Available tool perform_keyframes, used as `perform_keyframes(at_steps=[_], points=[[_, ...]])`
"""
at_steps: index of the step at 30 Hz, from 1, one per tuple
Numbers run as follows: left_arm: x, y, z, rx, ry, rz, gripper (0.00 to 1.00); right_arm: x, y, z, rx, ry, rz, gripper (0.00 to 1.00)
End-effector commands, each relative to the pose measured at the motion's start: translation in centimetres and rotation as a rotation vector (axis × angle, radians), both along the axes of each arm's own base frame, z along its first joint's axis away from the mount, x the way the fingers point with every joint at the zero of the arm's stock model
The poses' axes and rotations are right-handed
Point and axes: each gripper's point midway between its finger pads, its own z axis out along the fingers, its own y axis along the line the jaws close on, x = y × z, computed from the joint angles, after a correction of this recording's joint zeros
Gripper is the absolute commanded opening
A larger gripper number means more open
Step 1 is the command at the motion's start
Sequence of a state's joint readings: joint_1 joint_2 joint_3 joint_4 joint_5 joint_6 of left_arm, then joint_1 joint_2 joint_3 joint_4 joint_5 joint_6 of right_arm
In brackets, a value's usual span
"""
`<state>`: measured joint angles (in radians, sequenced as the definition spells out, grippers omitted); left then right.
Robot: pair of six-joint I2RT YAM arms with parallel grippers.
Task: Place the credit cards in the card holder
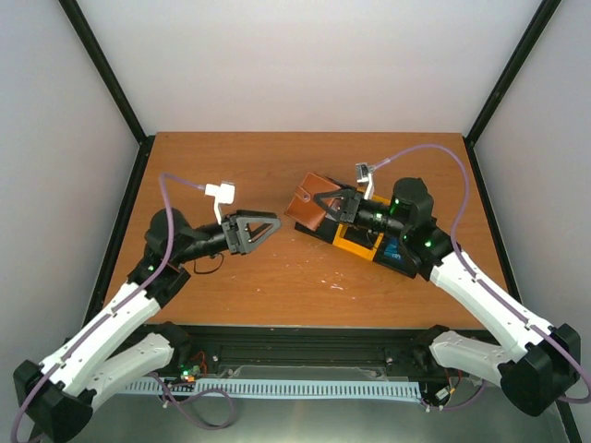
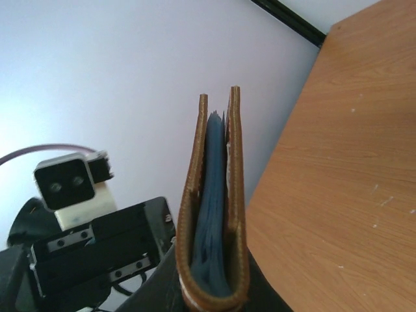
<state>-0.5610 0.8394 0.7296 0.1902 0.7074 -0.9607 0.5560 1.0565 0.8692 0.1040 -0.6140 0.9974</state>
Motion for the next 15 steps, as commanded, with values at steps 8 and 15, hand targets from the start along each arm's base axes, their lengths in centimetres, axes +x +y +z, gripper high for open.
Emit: perform_keyframes(at_steps=[8, 15], points=[[0.7, 3.8, -1.4, -0.041, 0.109, 0.241, 0.99, 1.8, 1.2, -5.7, -0.338, 0.158, -0.098, 0.03], [5.7, 4.1, -3.2, 0.301, 0.127, 0.396, 0.88, 1.8, 2.2, -9.3, -0.462, 0.242, -0.107, 0.03]])
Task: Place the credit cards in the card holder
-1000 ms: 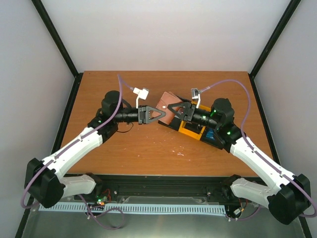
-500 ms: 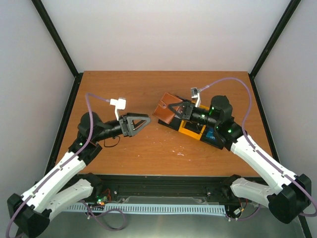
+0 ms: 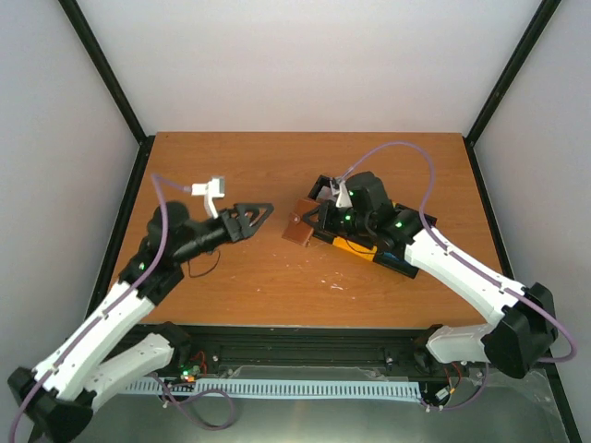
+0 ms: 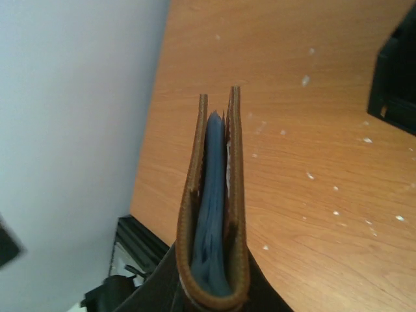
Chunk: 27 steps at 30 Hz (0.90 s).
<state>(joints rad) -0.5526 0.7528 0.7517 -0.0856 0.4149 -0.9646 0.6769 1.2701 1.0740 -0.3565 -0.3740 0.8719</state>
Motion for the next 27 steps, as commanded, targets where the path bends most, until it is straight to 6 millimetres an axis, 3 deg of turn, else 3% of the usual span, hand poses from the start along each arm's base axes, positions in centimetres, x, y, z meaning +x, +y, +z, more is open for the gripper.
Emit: perform_keyframes(at_steps=[1, 4, 6, 16, 27], points=[[3.3, 0.0, -1.5, 0.266, 0.029, 0.050, 0.80, 0.0, 0.0, -1.3, -0.094, 0.030, -0.026, 0.03], [3.8, -1.8, -4.9, 0.338, 0.092, -0.051, 0.51, -0.4, 0.5, -1.8, -0.106, 0.059, -0.019, 0.03], [3.6, -2.6, -6.3, 0.340, 0.107, -0.103, 0.43, -0.5, 0.7, -2.1, -0.114, 0.077, -0.022, 0.03], [2.9, -4.4, -11.0, 0.401, 0.126, -0.274, 0.41, -0.4, 2.3, -4.0, -0.091, 0.164, -0.028, 0.03], [3.4, -4.1, -15.1, 0.528, 0.153, -0.302, 0.41, -1.0, 4.4, -3.5, 0.024, 0.241, 0.038, 0.03]])
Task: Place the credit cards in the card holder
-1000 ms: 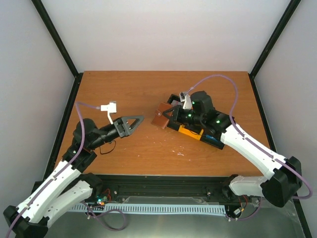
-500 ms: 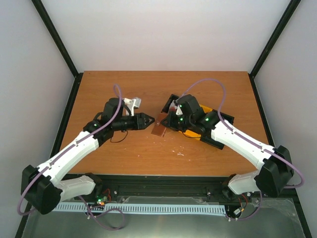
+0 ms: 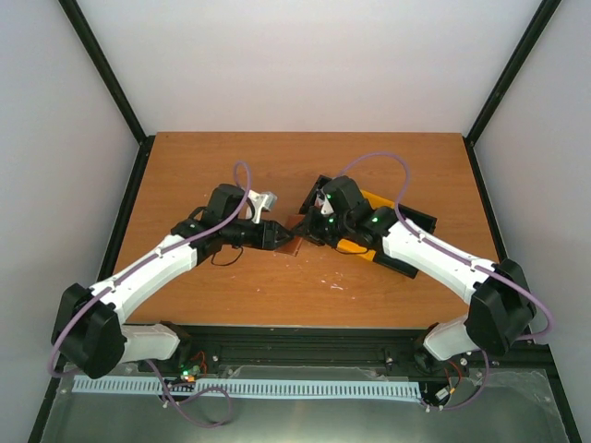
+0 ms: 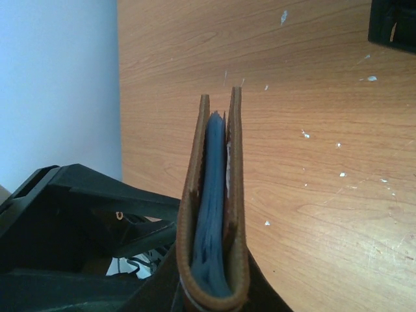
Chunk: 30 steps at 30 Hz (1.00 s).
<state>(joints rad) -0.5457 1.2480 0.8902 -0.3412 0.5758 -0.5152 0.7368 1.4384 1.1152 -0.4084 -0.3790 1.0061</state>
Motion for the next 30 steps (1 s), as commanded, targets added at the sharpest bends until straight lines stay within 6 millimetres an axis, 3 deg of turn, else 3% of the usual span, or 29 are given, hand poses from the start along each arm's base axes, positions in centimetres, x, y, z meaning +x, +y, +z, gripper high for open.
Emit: perform_keyframes(at_steps=[1, 6, 9, 18, 24, 30], points=[[0.3, 0.6, -1.4, 0.073, -0.025, -0.013, 0.39, -0.6, 1.9, 2.2, 0.112, 0.005, 0.044, 0.03], [0.8, 1.3, -2.1, 0.123, -0.052, 0.009, 0.35, -1.3, 2.5, 2.3, 0.175, 0.043, 0.070, 0.03], [1.4, 1.9, -2.4, 0.154, -0.069, 0.052, 0.24, -1.7, 2.6, 2.3, 0.193, 0.057, 0.082, 0.03], [3.2, 3.6, -2.3, 0.215, -0.109, 0.187, 0.08, -2.0, 1.4, 0.9, 0.124, 0.059, 0.065, 0.03], [3.5, 5.0, -3.4, 0.281, -0.095, 0.248, 0.05, -1.7, 0.4, 0.6, 0.064, 0.034, 0.028, 0.03], [2.3, 3.1, -2.2, 0.171, -0.069, 0.162, 0.11, -1.4, 0.6, 0.9, 0.073, -0.009, 0.053, 0.03]])
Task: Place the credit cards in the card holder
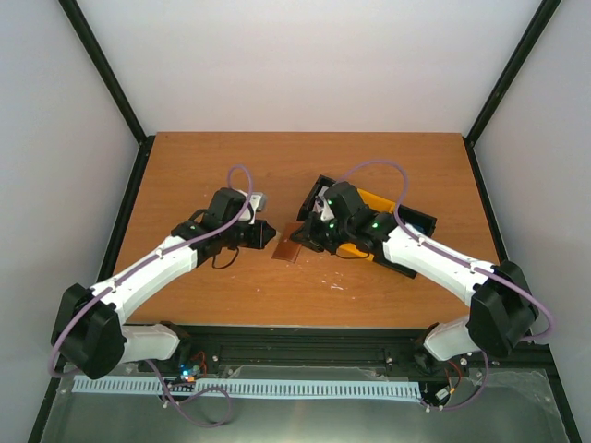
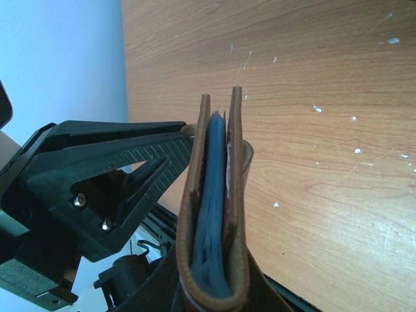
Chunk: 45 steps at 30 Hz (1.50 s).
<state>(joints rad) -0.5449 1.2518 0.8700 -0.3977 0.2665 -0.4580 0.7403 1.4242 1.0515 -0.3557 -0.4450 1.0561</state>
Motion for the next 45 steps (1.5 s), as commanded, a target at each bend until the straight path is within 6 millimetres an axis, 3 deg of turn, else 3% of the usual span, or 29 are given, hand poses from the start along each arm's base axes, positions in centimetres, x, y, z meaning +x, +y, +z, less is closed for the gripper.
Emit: perform_keyframes(at_steps=[1, 8, 12, 17, 19, 22, 25, 34, 40, 45], points=[[-0.8, -1.0, 1.2, -0.083, 0.019, -0.043, 0.12, 0.0, 0.4, 2.1, 0.042, -0.090, 0.041, 0.03], [-1.8, -1.6, 1.1, -0.145, 0.062, -0.066, 0.16, 0.0, 0.1, 3.7, 0.154, -0.150, 0.117, 0.03], [-1.4, -1.1, 1.3, -0.137, 0.044, -0.028, 0.07, -0.4, 0.1, 3.8, 0.155, -0.160, 0.143, 0.03], [-1.1, -1.0, 2.4, -0.152, -0.007, -0.023, 0.01, -0.5, -0.2, 2.2, 0.124, -0.150, 0.157, 0.03], [-1.1, -0.8, 2.2, -0.145, -0.010, -0.020, 0.00, -0.4, -0.4, 0.9, 0.087, -0.145, 0.160, 0.11], [-1.2, -0.3, 1.0, -0.115, 0.004, -0.001, 0.00, 0.1, -1.0, -1.4, 0.005, -0.143, 0.146, 0.40], [-1.4, 0.2, -0.2, -0.094, 0.020, 0.014, 0.01, 0.6, -1.6, -3.7, -0.065, -0.138, 0.135, 0.54], [-2.6, -0.3, -4.6, -0.093, 0.136, -0.008, 0.01, 1.4, -3.0, -10.3, -0.247, -0.050, 0.094, 0.66], [-2.9, -0.2, -4.9, -0.082, 0.171, -0.003, 0.01, 2.3, -4.8, -11.0, -0.368, -0.074, 0.008, 0.75], [-3.0, -0.1, -4.7, -0.084, 0.170, -0.002, 0.01, 2.0, -3.2, -9.9, -0.359, -0.125, 0.058, 0.77]])
